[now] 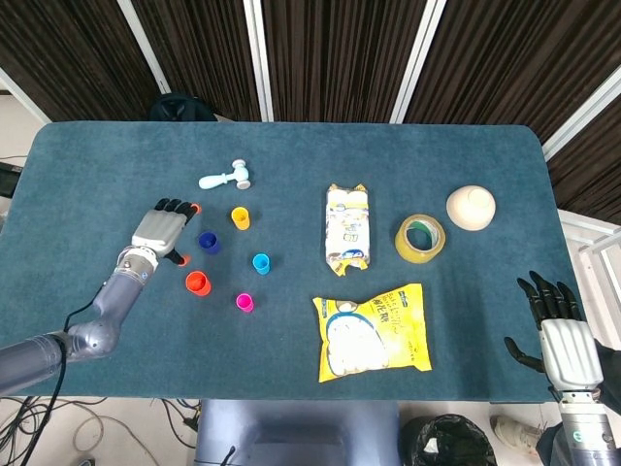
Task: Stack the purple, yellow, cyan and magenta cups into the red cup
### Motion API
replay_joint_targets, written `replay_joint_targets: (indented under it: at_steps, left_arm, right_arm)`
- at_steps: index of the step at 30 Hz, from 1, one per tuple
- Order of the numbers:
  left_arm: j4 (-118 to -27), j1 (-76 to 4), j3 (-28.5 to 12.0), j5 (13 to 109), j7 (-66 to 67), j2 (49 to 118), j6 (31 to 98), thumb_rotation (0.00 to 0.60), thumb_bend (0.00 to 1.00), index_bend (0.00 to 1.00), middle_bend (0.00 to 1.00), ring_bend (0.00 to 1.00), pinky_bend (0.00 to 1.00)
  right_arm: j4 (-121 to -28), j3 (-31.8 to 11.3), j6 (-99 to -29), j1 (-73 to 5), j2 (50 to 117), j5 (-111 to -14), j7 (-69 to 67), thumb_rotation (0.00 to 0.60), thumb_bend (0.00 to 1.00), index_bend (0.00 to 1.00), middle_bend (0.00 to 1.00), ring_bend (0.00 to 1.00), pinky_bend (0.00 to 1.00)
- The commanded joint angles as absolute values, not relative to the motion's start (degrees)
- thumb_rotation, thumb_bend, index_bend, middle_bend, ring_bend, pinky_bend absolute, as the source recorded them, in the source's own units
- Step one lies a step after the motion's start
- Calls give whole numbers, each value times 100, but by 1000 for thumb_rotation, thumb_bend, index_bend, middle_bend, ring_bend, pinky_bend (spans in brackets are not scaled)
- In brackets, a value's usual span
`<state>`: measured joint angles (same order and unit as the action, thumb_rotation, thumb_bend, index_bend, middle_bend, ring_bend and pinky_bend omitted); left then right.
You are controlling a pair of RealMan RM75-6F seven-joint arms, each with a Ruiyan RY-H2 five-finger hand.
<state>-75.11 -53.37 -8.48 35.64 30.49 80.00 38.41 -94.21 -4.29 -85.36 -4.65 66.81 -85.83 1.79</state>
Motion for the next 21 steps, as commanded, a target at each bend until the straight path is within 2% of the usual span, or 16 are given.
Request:
replay_joint_targets:
  at_steps: [1,6,21]
  left_arm:
    - [-7419,-5450,-755,3423,3182,8140,3931,600,204,195,95,0,0]
    - [-7348,-5557,-722,3324,3263,8285,4058,600,225,242,102,0,0]
    - [-6910,-5791,-584,3217,3474,8725,4145,600,255,293,114,0,0]
  right_arm:
    - [-9418,-425,-8524,-467,6682,-8583,179,600,324,106,44,96,3]
    - [-9403,-429,-8504,-473,6691,-8561,174,600,325,106,44,97,3]
    - [-9350,-449,-8460,-482,6720,-8480,189,600,324,106,44,96,2]
